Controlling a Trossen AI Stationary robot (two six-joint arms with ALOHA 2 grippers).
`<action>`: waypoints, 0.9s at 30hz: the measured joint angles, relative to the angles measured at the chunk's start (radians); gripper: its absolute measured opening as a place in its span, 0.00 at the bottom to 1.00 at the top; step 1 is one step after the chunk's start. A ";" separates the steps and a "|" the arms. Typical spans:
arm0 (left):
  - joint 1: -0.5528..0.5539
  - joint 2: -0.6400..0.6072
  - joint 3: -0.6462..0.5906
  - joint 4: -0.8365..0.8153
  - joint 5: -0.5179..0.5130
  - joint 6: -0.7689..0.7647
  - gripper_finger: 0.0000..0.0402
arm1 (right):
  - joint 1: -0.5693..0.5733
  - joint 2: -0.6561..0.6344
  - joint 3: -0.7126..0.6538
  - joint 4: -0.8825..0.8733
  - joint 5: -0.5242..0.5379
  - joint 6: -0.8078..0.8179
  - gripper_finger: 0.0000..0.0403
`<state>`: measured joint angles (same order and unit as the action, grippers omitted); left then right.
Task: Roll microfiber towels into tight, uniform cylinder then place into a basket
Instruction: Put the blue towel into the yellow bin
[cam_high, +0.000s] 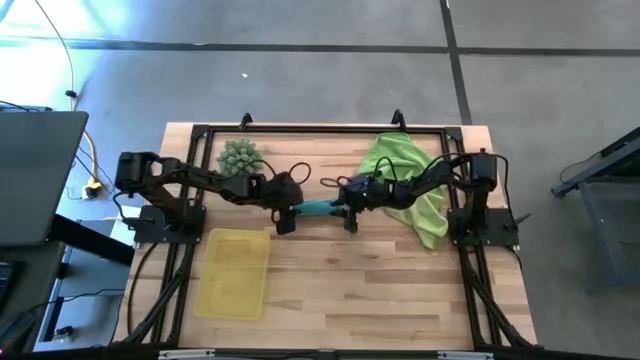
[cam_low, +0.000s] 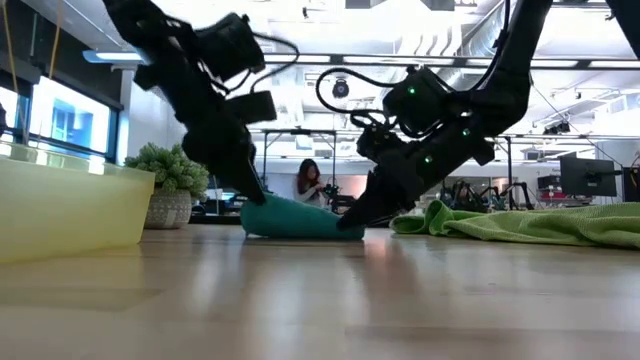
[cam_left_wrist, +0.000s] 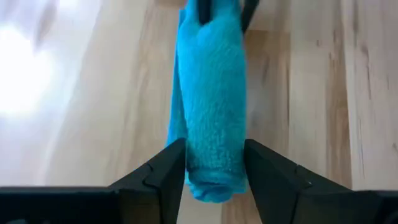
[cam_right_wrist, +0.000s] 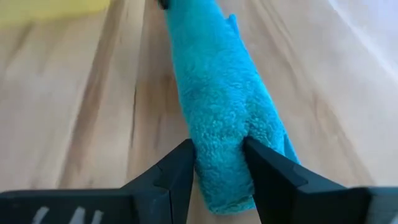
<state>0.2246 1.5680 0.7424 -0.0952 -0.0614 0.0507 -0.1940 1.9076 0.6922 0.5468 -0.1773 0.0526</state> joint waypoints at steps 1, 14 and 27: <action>-0.012 -0.012 0.000 0.001 -0.015 0.034 0.38 | -0.009 0.000 0.000 0.000 -0.023 0.041 0.33; -0.132 0.073 0.003 0.336 -0.160 0.267 0.37 | -0.056 0.002 -0.002 -0.007 -0.164 0.290 0.33; -0.071 0.285 0.003 0.456 -0.208 0.168 0.37 | -0.055 0.003 -0.003 -0.005 -0.169 0.306 0.33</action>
<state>0.1532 1.8530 0.7456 0.3610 -0.2698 0.2187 -0.2493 1.9106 0.6888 0.5423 -0.3464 0.3588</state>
